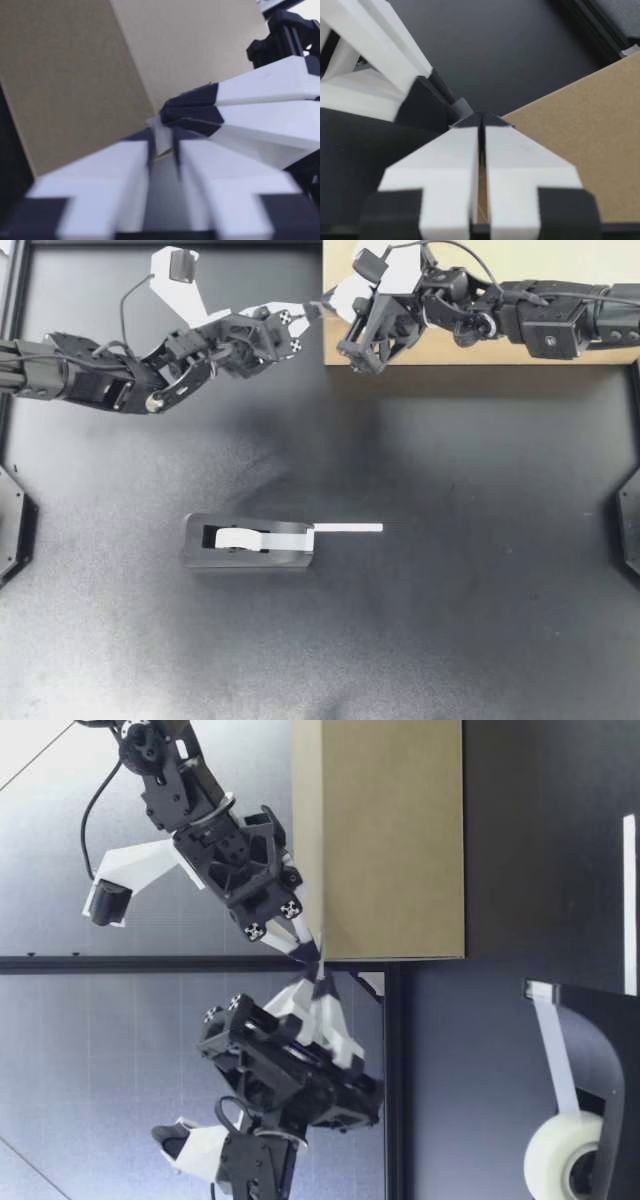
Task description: Cut a small piece of tape from the tape dispenser then place it on the cardboard box's edge.
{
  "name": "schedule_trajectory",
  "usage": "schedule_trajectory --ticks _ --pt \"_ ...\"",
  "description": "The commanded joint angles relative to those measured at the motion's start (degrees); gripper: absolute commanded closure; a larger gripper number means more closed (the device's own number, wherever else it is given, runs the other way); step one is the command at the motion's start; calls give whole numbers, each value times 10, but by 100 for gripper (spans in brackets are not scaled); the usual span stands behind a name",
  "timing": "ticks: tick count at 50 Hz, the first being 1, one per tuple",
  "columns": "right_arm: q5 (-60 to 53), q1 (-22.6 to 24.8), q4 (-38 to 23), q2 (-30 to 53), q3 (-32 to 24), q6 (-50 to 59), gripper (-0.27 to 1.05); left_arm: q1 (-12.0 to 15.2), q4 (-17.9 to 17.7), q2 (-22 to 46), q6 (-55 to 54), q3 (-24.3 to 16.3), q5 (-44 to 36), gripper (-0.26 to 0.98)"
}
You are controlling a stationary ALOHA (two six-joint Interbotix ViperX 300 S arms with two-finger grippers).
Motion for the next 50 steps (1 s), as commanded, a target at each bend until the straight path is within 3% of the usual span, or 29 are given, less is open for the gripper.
schedule_trajectory --ticks 1,5,19,32,42,50 --pt "1 -10 -1 -10 -8 0 86 2 2 -25 3 -2 -5 37" --pt "1 -10 0 -13 -9 0 86 -1 2 -30 4 4 -5 30" --pt "6 19 -1 -102 -2 2 86 -50 11 -93 105 31 -2 36" --pt "13 132 5 -208 53 7 86 -135 29 -180 323 66 -1 42" --pt "-12 213 25 -274 100 11 86 -179 35 -228 424 90 -1 46" --pt "-66 251 26 -312 146 30 86 -207 82 -240 447 97 -1 46"
